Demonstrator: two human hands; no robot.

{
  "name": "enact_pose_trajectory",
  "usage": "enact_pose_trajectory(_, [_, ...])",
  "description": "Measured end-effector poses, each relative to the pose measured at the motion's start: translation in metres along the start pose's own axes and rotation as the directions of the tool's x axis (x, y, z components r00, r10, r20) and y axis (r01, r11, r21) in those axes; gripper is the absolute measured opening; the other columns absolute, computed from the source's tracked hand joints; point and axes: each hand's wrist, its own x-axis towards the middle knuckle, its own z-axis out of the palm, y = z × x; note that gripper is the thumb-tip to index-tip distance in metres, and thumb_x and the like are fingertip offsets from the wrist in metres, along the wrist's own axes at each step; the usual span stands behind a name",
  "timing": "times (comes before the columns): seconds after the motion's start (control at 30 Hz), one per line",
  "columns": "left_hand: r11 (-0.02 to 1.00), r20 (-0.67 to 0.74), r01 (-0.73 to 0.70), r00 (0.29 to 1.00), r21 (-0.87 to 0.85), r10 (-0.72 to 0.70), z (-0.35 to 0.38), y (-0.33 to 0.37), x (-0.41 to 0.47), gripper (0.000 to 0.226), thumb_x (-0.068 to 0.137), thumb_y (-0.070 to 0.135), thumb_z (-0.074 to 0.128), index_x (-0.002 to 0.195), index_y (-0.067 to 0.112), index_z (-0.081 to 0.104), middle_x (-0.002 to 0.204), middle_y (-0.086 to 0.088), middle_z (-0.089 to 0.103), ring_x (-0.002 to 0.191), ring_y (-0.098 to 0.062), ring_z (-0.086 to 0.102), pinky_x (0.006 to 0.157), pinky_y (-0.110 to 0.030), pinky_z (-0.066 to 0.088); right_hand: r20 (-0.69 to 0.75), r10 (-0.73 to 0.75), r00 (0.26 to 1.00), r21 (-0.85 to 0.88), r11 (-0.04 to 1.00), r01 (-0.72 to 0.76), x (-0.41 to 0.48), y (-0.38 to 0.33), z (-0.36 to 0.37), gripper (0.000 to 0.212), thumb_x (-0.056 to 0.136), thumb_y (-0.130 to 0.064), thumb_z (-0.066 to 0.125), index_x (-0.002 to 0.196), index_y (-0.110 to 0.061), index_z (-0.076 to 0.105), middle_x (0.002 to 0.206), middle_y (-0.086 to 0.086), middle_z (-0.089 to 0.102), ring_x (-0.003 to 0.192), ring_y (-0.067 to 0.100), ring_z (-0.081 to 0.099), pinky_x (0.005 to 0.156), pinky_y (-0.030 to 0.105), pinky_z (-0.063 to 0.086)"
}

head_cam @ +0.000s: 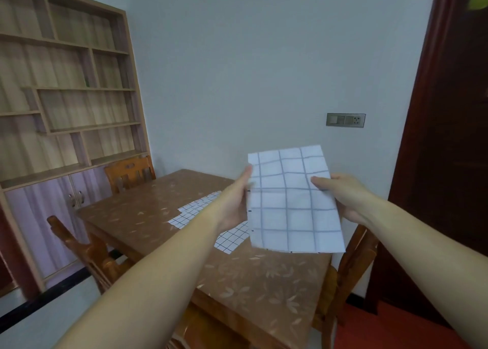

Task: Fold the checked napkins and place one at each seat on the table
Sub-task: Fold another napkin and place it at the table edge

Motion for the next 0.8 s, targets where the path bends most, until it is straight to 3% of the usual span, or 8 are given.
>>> enact_pose_trajectory(0.1, [0.985, -0.127, -0.048, 0.989, 0.166, 0.070, 0.005, 0.002, 0.004, 0.024, 0.090, 0.029, 0.068, 0.104, 0.009, 0.071, 0.101, -0.006, 0.075, 0.081, -0.016, 0.072, 0.064, -0.025, 0.055, -0.074, 0.020, 0.997, 0.029, 0.999, -0.018, -0.001, 0.007, 0.000, 0.016, 0.090, -0.010, 0.066, 0.103, 0.000, 0.068, 0.088, 0.013, 0.073, 0.063, 0.020, 0.071, 0.054, 0.029, 0.056])
enact_pose_trajectory(0.17, [0.984, -0.186, -0.057, 0.979, 0.166, 0.088, 0.007, 0.003, 0.003, 0.011, 0.088, 0.021, 0.071, 0.092, 0.011, 0.072, 0.091, -0.004, 0.075, 0.070, -0.014, 0.071, 0.057, -0.022, 0.052, -0.114, 0.034, 0.993, 0.039, 0.999, -0.029, -0.003, 0.008, -0.002, 0.030, 0.087, -0.010, 0.070, 0.113, 0.004, 0.064, 0.089, 0.015, 0.072, 0.066, 0.023, 0.070, 0.054, 0.030, 0.056])
enact_pose_trajectory(0.3, [0.990, -0.283, -0.074, 0.953, 0.122, 0.106, 0.006, 0.007, 0.006, 0.014, 0.087, 0.021, 0.072, 0.094, 0.009, 0.071, 0.100, -0.009, 0.075, 0.088, -0.025, 0.072, 0.077, -0.036, 0.058, -0.133, 0.070, 0.989, 0.116, 0.992, -0.054, -0.005, 0.006, -0.005, 0.073, 0.085, -0.007, 0.072, 0.146, 0.001, 0.032, 0.099, 0.012, 0.065, 0.080, 0.025, 0.068, 0.067, 0.036, 0.054])
enact_pose_trajectory(0.37, [0.990, -0.336, -0.083, 0.935, 0.114, 0.117, 0.006, 0.007, 0.009, 0.016, 0.086, 0.023, 0.073, 0.094, 0.009, 0.070, 0.103, -0.011, 0.074, 0.091, -0.027, 0.070, 0.087, -0.040, 0.055, -0.131, 0.071, 0.989, 0.167, 0.985, -0.049, -0.006, 0.003, -0.005, 0.076, 0.085, -0.002, 0.070, 0.149, -0.006, 0.029, 0.096, 0.011, 0.065, 0.078, 0.024, 0.067, 0.070, 0.035, 0.053])
enact_pose_trajectory(0.5, [0.992, -0.412, -0.090, 0.903, 0.089, 0.119, 0.009, 0.010, 0.010, 0.025, 0.084, 0.025, 0.074, 0.101, 0.007, 0.069, 0.105, -0.010, 0.072, 0.095, -0.027, 0.068, 0.088, -0.040, 0.053, -0.215, -0.018, 0.977, 0.190, 0.980, 0.060, -0.003, -0.001, 0.001, 0.083, 0.084, 0.004, 0.069, 0.150, -0.017, 0.025, 0.093, 0.014, 0.068, 0.078, 0.025, 0.066, 0.077, 0.037, 0.054])
enact_pose_trajectory(0.67, [0.993, -0.407, -0.091, 0.906, 0.069, 0.111, 0.012, 0.013, 0.008, 0.037, 0.079, 0.014, 0.077, 0.112, 0.000, 0.065, 0.116, -0.015, 0.069, 0.092, -0.029, 0.066, 0.084, -0.038, 0.052, -0.142, -0.025, 0.989, 0.256, 0.965, 0.061, -0.005, -0.010, 0.002, 0.058, 0.085, 0.002, 0.069, 0.135, -0.020, 0.049, 0.112, 0.010, 0.062, 0.088, 0.023, 0.065, 0.076, 0.040, 0.055])
enact_pose_trajectory(0.73, [0.988, -0.413, -0.114, 0.899, 0.102, 0.146, 0.009, 0.012, 0.008, 0.061, 0.075, 0.011, 0.078, 0.131, 0.007, 0.055, 0.131, -0.013, 0.059, 0.108, -0.028, 0.061, 0.097, -0.041, 0.049, -0.109, -0.106, 0.988, 0.118, 0.986, 0.118, -0.005, -0.009, 0.002, 0.048, 0.084, 0.007, 0.067, 0.125, -0.017, 0.060, 0.127, 0.008, 0.054, 0.095, 0.020, 0.063, 0.075, 0.035, 0.053])
enact_pose_trajectory(0.8, [0.973, -0.404, -0.144, 0.891, 0.179, 0.206, 0.006, 0.014, 0.006, 0.071, 0.071, 0.015, 0.080, 0.136, 0.025, 0.053, 0.134, -0.007, 0.052, 0.119, -0.026, 0.055, 0.104, -0.044, 0.045, -0.103, -0.210, 0.972, -0.088, 0.976, 0.201, -0.006, -0.010, 0.003, 0.039, 0.081, 0.010, 0.067, 0.111, -0.015, 0.067, 0.130, 0.004, 0.057, 0.096, 0.015, 0.061, 0.085, 0.033, 0.051])
